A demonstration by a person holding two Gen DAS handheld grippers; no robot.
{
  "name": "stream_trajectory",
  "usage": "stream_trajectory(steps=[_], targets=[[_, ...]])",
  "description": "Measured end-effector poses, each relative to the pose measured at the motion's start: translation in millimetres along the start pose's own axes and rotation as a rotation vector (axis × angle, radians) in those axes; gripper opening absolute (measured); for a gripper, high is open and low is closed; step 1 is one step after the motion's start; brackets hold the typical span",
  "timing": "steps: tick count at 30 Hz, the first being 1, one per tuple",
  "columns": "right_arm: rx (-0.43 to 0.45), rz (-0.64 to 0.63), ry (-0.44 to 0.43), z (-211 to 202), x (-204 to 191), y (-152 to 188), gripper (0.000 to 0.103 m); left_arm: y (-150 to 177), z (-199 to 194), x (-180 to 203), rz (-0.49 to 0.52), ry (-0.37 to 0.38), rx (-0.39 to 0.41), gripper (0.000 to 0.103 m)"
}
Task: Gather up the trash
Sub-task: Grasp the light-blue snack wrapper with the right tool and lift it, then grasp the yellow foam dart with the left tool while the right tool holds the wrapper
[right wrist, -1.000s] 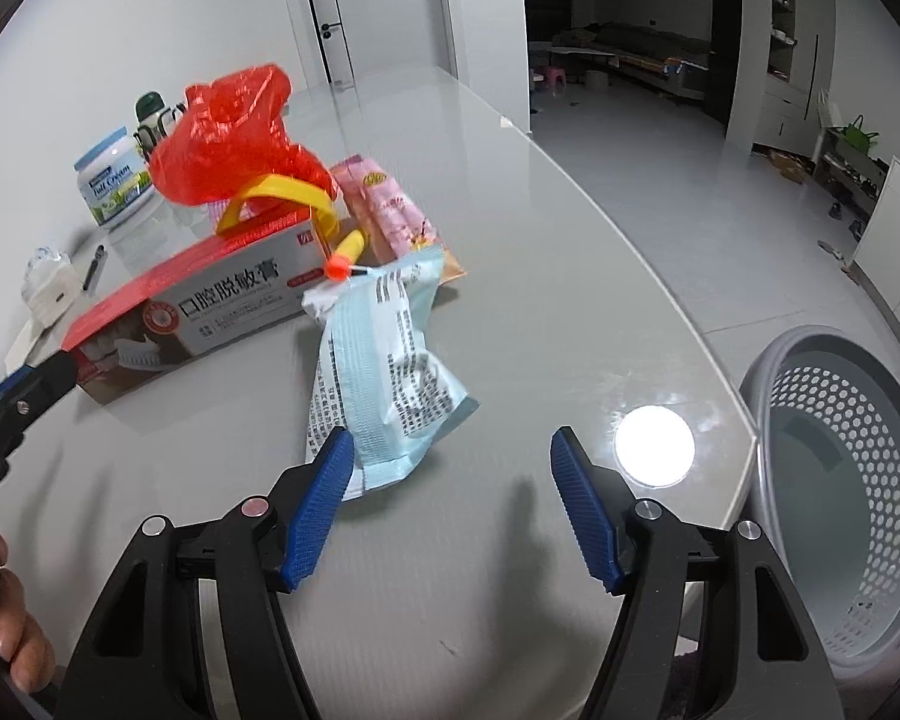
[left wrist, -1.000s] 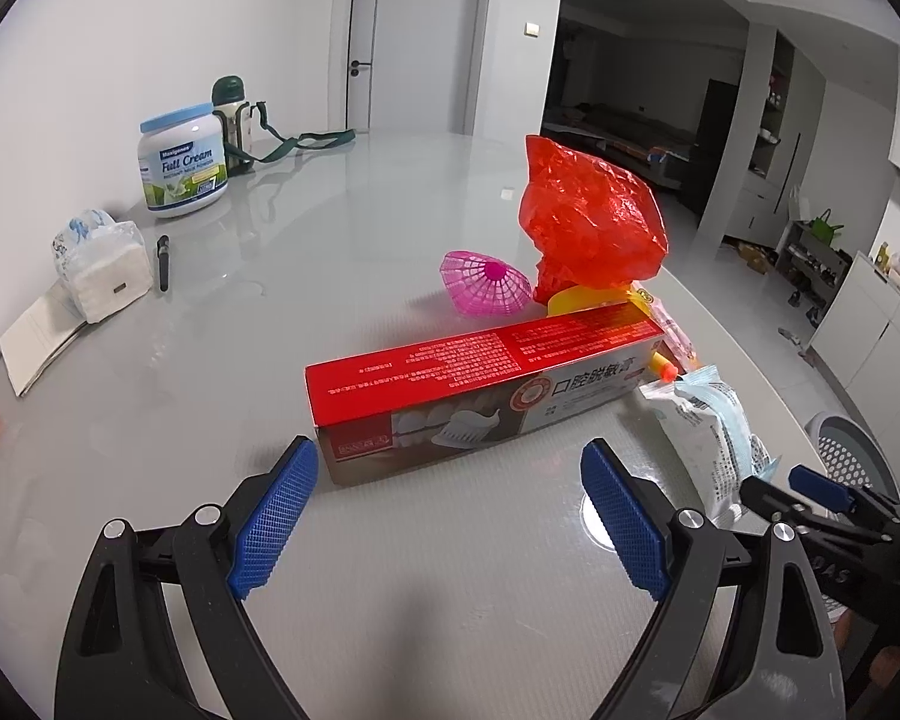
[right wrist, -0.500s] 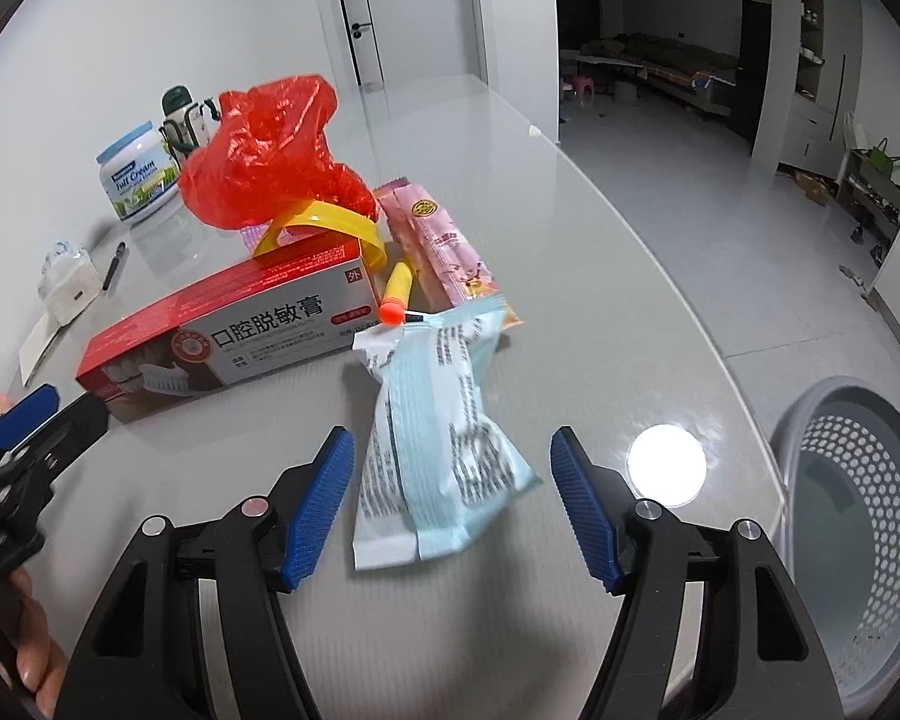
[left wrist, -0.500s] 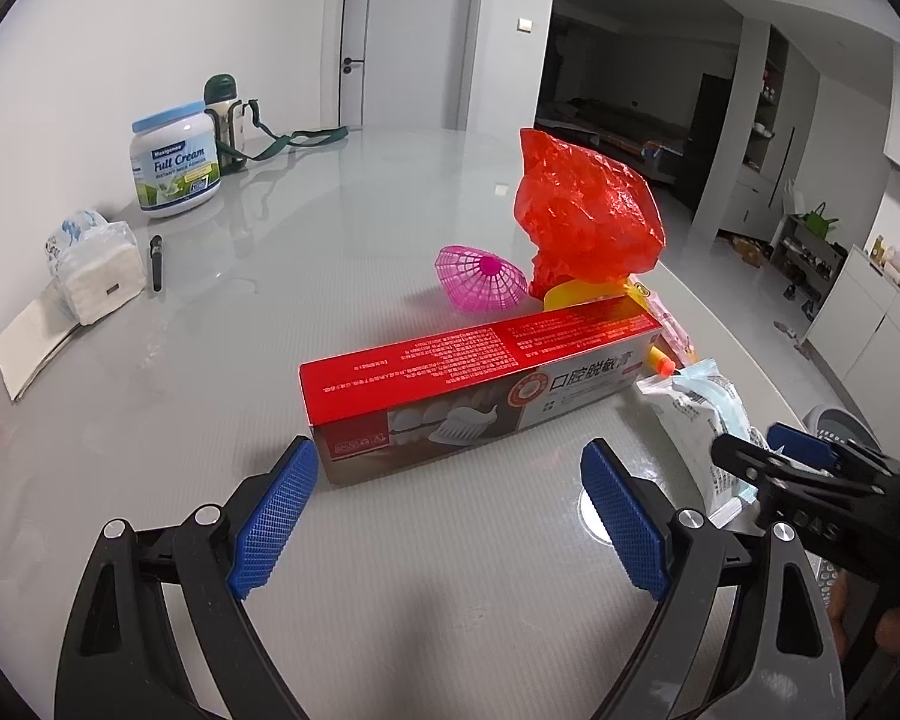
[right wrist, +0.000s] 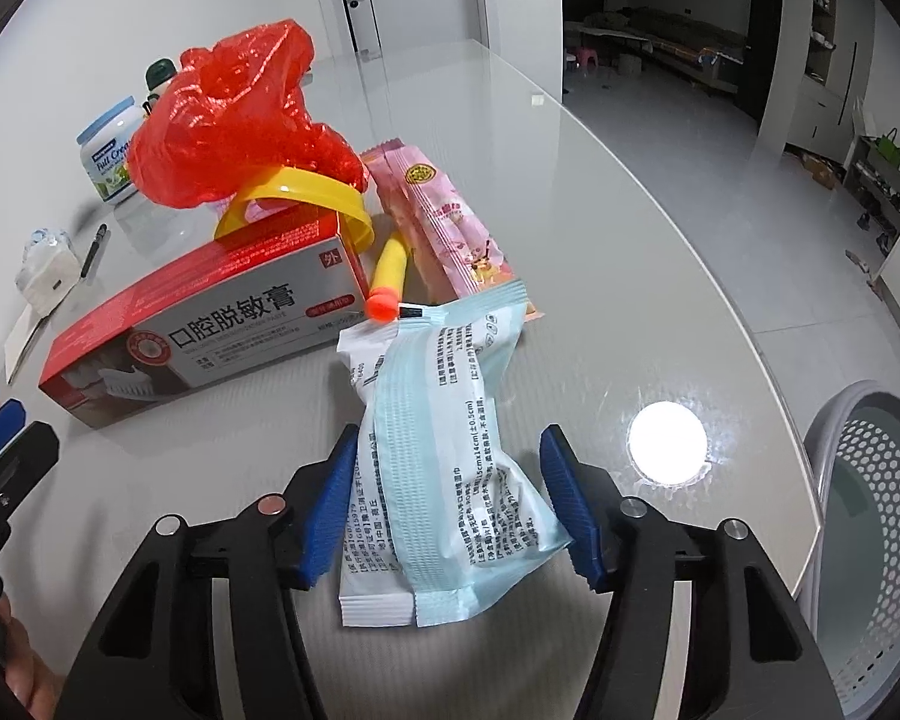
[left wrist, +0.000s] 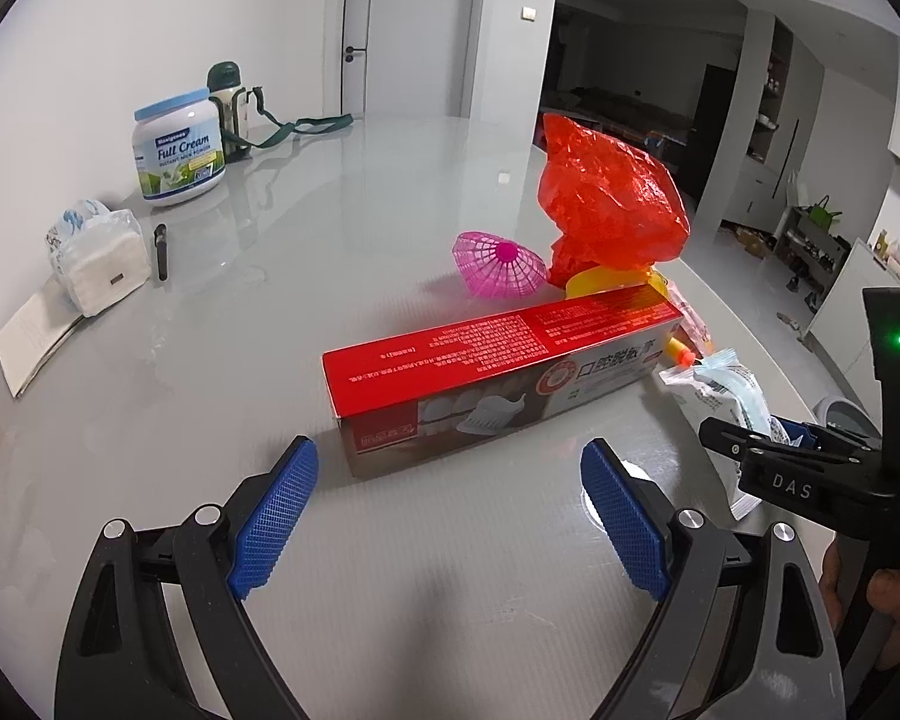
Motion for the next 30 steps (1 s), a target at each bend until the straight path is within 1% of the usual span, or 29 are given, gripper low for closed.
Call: stream_trajectory(steps=[10,14,17,22,30], targets=[[0.028,0.063,-0.040,-27,26,13,0.056,-3,4,7,0.035,0.020,-0.016,0.088],[0.051,0.066,-0.020,-38,34,16,0.056,-6,9,9,0.064,0.035,-0.033,0.088],[0.077,0.043,-0.001,-47,31,17,0.056,-8,10,9,0.072,0.033,-0.036,0.088],[0.102,0.038,-0.039,-57,29,16,0.056,-9,9,13,0.086,0.033,-0.031,0.088],[0.129,0.018,-0.068,-70,22,17,0.056,-10,8,13,0.083,0.036,-0.029,0.088]])
Point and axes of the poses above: each gripper's, at about its wrist camera, not at the fingertips, and z roughly the way its jaws point, x to its right, y to its underside, the point moved 5 cm from there along z, roughly the way its jaws point, and after that the axes turned 11 degrees about y, right-handed, at the moved point
